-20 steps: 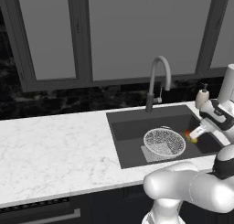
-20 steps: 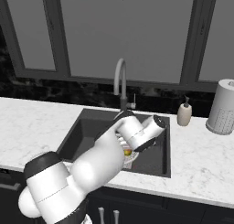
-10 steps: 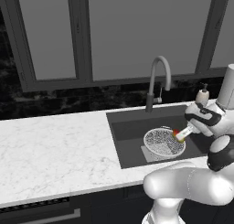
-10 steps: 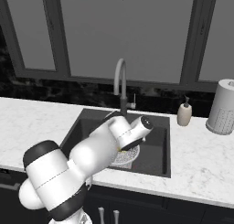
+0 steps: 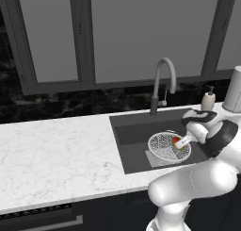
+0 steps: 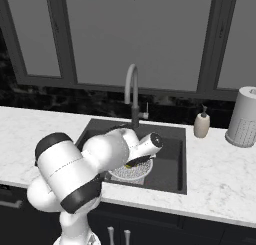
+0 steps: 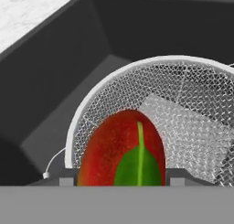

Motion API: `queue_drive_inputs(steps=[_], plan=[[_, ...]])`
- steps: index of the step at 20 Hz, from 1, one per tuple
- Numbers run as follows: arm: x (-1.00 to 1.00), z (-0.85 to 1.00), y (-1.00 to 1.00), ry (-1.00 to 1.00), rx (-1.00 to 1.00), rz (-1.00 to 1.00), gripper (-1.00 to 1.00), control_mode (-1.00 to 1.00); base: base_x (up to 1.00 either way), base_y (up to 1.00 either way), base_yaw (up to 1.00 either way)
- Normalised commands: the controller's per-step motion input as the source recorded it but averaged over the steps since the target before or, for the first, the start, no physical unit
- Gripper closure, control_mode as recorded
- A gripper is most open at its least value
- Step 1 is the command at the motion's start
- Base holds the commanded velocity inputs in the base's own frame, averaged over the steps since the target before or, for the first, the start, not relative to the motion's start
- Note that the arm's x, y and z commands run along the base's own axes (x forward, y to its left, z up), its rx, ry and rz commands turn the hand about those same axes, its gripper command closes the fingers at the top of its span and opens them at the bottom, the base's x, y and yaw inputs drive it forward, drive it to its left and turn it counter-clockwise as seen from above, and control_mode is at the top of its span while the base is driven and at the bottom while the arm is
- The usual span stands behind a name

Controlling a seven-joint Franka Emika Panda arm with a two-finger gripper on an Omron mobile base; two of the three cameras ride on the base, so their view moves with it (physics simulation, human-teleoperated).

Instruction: Put the colander in the sink, put the mango in the colander, and turn on the sink faucet and pour water over the colander.

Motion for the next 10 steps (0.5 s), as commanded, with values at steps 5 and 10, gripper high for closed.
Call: queue_drive_inputs(steps=[5, 10], plan=[[0.2, -0.27, 0.0, 0.0, 0.0, 0.0, 1.0, -1.0, 0.0, 0.0, 0.0], [0.06, -0.28, 0.0, 0.0, 0.0, 0.0, 1.0, -1.0, 0.0, 0.0, 0.0]])
